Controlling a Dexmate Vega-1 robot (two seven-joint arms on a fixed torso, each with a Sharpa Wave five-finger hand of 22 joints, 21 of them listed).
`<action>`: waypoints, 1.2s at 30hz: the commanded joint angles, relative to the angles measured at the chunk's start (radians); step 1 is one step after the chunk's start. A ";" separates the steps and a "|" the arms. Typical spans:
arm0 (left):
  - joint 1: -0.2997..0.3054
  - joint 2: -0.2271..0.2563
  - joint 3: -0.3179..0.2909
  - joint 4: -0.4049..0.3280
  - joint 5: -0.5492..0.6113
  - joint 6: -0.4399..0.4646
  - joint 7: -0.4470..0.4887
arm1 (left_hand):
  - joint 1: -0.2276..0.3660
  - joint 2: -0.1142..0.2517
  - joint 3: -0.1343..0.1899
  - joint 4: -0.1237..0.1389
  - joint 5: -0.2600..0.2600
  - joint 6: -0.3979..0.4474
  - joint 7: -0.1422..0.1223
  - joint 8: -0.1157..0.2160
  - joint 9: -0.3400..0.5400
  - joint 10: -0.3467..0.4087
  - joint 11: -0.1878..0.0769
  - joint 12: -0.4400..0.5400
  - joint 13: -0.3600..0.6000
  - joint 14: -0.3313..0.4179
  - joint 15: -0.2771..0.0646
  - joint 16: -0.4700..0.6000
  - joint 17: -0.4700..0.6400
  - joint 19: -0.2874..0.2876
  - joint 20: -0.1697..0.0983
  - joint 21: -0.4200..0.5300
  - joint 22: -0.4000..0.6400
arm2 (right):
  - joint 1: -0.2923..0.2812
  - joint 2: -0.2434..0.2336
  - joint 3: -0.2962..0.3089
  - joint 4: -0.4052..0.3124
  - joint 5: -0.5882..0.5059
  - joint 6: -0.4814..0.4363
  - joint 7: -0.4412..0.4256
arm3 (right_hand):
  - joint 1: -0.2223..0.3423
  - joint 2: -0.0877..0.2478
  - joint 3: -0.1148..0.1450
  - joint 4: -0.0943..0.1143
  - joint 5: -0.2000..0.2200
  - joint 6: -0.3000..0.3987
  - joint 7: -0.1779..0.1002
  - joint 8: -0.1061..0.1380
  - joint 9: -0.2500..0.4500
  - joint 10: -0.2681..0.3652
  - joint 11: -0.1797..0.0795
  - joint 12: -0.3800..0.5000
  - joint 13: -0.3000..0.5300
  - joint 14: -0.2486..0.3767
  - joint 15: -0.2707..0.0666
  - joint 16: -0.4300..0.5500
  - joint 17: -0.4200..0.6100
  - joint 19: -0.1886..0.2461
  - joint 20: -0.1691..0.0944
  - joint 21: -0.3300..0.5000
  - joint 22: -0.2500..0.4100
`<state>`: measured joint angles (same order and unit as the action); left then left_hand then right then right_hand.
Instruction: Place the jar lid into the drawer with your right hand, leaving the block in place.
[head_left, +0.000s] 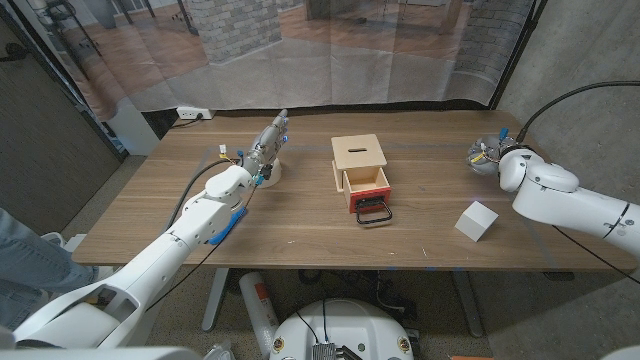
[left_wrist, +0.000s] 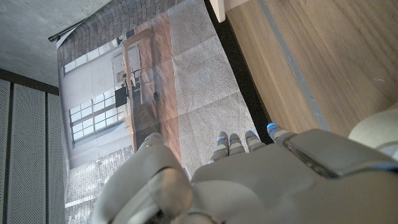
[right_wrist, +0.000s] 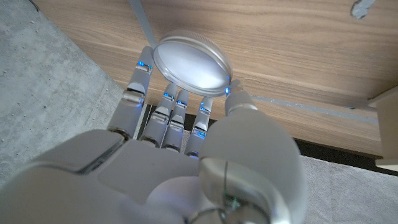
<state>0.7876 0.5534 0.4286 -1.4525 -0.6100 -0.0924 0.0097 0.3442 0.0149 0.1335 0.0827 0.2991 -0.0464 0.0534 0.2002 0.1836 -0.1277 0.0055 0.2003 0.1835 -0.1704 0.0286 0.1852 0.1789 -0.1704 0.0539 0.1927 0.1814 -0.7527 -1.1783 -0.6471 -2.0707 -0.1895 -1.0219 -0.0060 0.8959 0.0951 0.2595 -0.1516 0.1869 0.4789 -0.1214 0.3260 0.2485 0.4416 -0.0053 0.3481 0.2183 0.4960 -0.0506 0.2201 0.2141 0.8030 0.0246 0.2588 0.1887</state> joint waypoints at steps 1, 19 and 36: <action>-0.004 0.002 -0.001 0.001 0.001 -0.002 -0.006 | 0.007 0.004 -0.004 -0.001 -0.006 0.004 0.001 0.000 0.005 -0.004 -0.001 0.001 0.002 -0.032 -0.005 0.001 0.002 -0.134 -0.005 0.010 0.003 | -0.048 -0.020 0.048 -0.066 0.015 0.008 -0.032 | 0.009 -0.001 0.009 0.000 -0.004 0.009 0.001 -0.001 0.004 0.003 -0.001 -0.001 0.000 -0.005 -0.042 -0.005 0.003 0.002 -0.008 -0.004 0.001; -0.013 0.004 -0.001 0.010 0.000 -0.005 -0.019 | 0.009 0.005 -0.005 -0.002 -0.007 0.003 0.001 0.000 0.005 -0.004 0.001 0.001 0.002 -0.032 -0.005 0.001 0.002 -0.134 -0.004 0.010 0.003 | -0.103 -0.044 0.095 -0.153 0.010 0.054 -0.078 | 0.012 0.004 0.013 0.002 -0.006 0.014 0.002 -0.001 0.004 0.005 0.000 -0.002 0.001 -0.005 -0.044 -0.004 0.005 0.002 -0.011 -0.006 0.001; -0.014 0.008 -0.007 -0.002 0.001 0.000 -0.008 | 0.010 0.006 -0.007 -0.002 -0.007 0.002 0.000 -0.001 0.005 -0.005 0.005 0.000 0.002 -0.033 -0.004 0.001 0.002 -0.135 -0.006 0.010 0.003 | -0.143 -0.060 0.133 -0.195 0.001 0.093 -0.094 | 0.015 0.005 0.015 0.003 -0.006 0.020 0.001 -0.001 0.005 0.007 -0.003 -0.003 0.002 -0.002 -0.046 -0.003 0.006 0.001 -0.014 -0.009 0.001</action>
<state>0.7734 0.5573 0.4258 -1.4447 -0.6095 -0.0969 -0.0059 0.3481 0.0188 0.1304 0.0797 0.2953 -0.0465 0.0534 0.2002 0.1836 -0.1276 0.0055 0.2003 0.1835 -0.1704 0.0286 0.1851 0.1789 -0.1704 0.0539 0.1928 0.1816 -0.8679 -1.2262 -0.5398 -2.2351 -0.1832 -0.9554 -0.0889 0.8970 0.0962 0.2683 -0.1518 0.1791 0.4932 -0.1179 0.3260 0.2482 0.4414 -0.0052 0.3463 0.2182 0.4965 -0.0501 0.2200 0.2163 0.7975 0.0190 0.2529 0.1883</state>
